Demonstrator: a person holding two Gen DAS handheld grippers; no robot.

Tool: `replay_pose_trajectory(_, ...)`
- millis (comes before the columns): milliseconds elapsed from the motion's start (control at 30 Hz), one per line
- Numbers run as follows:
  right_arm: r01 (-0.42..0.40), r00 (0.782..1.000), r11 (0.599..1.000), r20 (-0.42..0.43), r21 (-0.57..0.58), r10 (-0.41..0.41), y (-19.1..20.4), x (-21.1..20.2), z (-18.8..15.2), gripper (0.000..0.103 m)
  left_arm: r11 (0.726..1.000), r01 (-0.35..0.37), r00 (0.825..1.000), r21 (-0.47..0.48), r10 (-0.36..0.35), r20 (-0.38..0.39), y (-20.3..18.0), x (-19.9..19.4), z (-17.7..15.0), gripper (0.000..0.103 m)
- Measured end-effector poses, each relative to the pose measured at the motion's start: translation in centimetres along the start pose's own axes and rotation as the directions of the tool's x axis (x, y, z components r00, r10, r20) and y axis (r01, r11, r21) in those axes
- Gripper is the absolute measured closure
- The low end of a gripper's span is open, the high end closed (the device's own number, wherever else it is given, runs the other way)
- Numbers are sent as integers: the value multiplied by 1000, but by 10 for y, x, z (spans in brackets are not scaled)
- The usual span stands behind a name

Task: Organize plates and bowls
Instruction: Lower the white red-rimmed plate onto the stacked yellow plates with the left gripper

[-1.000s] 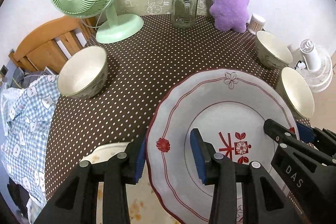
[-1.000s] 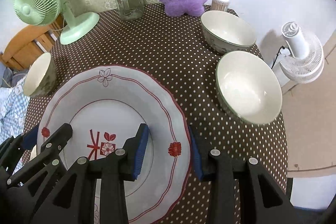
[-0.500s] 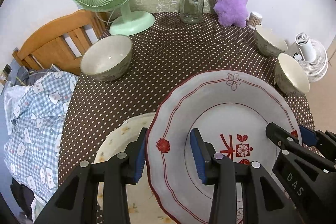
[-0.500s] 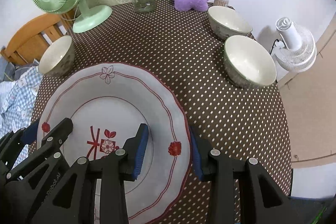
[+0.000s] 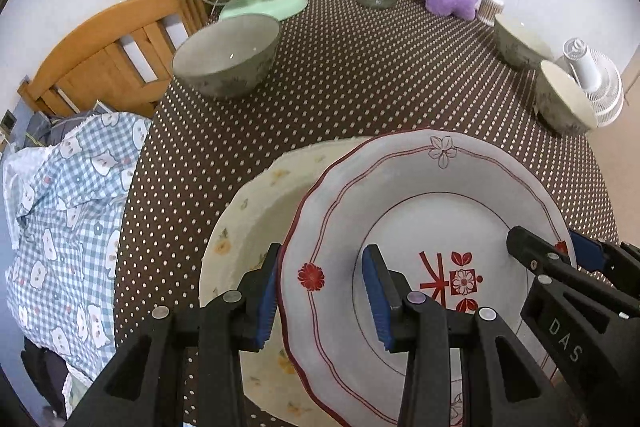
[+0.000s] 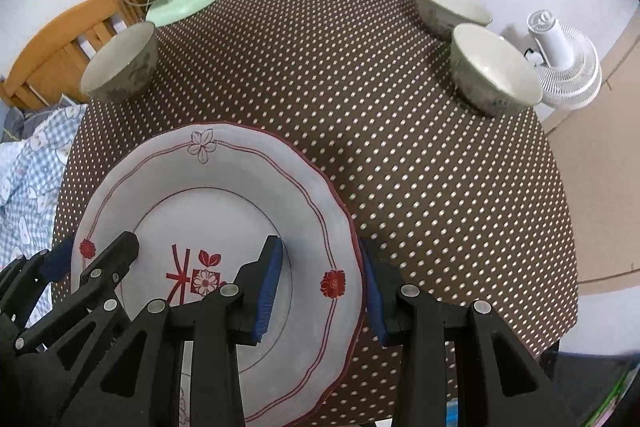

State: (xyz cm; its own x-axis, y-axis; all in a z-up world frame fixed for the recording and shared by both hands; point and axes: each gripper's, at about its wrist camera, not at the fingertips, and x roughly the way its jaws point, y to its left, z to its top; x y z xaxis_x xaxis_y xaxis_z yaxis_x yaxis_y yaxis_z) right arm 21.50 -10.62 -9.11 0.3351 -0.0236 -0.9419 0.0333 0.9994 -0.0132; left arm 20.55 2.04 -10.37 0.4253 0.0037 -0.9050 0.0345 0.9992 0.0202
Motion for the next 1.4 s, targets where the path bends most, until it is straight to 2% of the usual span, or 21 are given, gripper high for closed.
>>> replay_pose_trajectory(333,15,1000,1000,-14,4,-14,22,9,-8,61,1000,5,1000,17,-4,-11,19,11,-8,63)
replay_pose_trajectory(833,42,998,999,-37,13,-42,30,19,-11,61,998,-11,1000,57,12,-16,24,17,-12,63)
replay_pose_trajectory(1033,4,998,1000,-63,7,-4,25,19,-13,59,998,-19,1000,57,20,-18,22,17,-12,63)
replay_pose_trajectory(1200,6,998,1000,-63,15,-5,20,9,-22,59,998,-26,999,65,27,-20,21,18,-13,63)
replay_pose_trajectory(1300,-7,998,1000,-60,12,8,20,5,-25,71,997,-36,999,73,37,-21,19,18,-13,62)
replay_pose_trajectory(1400,-11,998,1000,-62,2,11,22,4,-26,73,995,-53,998,84,55,-25,18,17,-14,62)
